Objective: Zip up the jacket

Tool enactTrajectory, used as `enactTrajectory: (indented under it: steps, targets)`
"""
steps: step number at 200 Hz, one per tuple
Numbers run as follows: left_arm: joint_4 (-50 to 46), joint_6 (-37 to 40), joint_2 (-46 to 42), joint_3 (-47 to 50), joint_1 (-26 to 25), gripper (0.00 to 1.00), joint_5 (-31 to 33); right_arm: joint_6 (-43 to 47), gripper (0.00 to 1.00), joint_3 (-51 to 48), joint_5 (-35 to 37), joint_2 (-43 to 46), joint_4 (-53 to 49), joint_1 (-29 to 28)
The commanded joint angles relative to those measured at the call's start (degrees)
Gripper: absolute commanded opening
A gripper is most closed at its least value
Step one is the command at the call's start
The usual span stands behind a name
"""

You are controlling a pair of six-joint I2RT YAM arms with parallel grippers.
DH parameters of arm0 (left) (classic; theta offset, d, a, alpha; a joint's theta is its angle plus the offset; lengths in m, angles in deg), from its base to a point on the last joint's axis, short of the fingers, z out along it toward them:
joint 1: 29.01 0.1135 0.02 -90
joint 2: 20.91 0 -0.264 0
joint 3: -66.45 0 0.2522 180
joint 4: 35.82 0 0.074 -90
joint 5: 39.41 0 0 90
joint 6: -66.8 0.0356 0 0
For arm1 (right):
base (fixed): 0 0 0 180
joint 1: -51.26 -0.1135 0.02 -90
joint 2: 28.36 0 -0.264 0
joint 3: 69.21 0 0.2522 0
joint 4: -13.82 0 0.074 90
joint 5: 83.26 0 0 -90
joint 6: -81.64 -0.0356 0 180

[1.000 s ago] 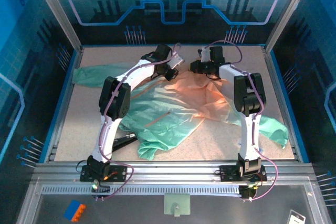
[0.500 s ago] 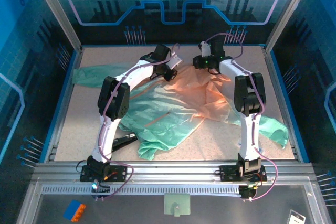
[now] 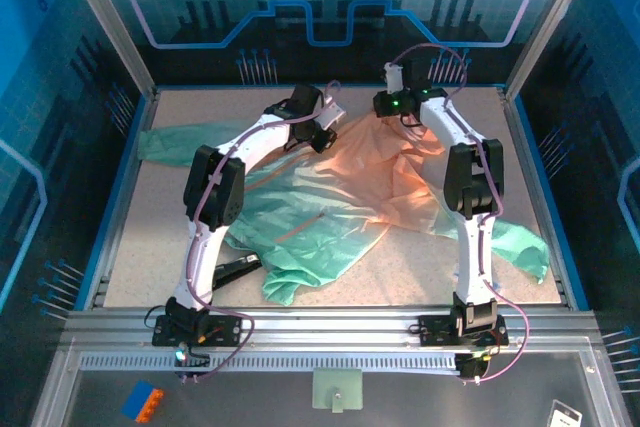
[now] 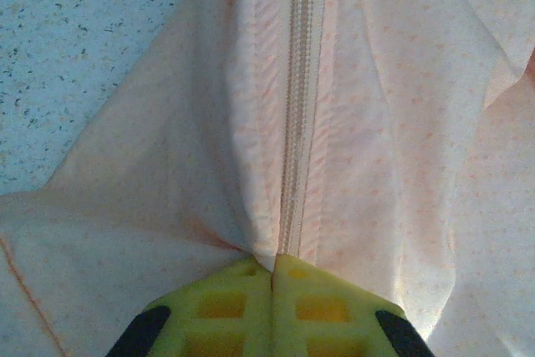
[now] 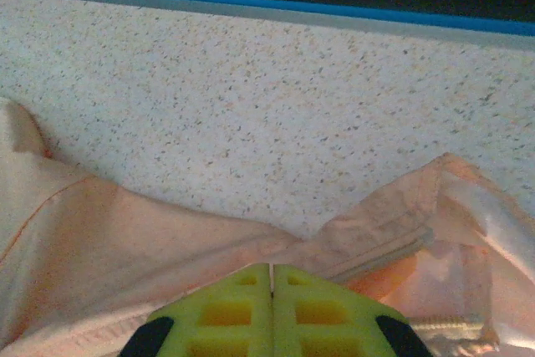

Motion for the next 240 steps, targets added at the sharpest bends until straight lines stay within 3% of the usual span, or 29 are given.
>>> enactTrajectory:
  steps: [1,240]
  targets:
    - [-2.3,-0.7,-3.1,1.7,0.9,0.0,-1.3,1.6,0.0,3.3,4.1,-3.2,-2.9,2.5]
    - [-1.0,-1.6,-2.3,1.3,1.2,0.0,-1.5,4.2,0.0,24.5,9.6,-13.9,-13.8,4.8]
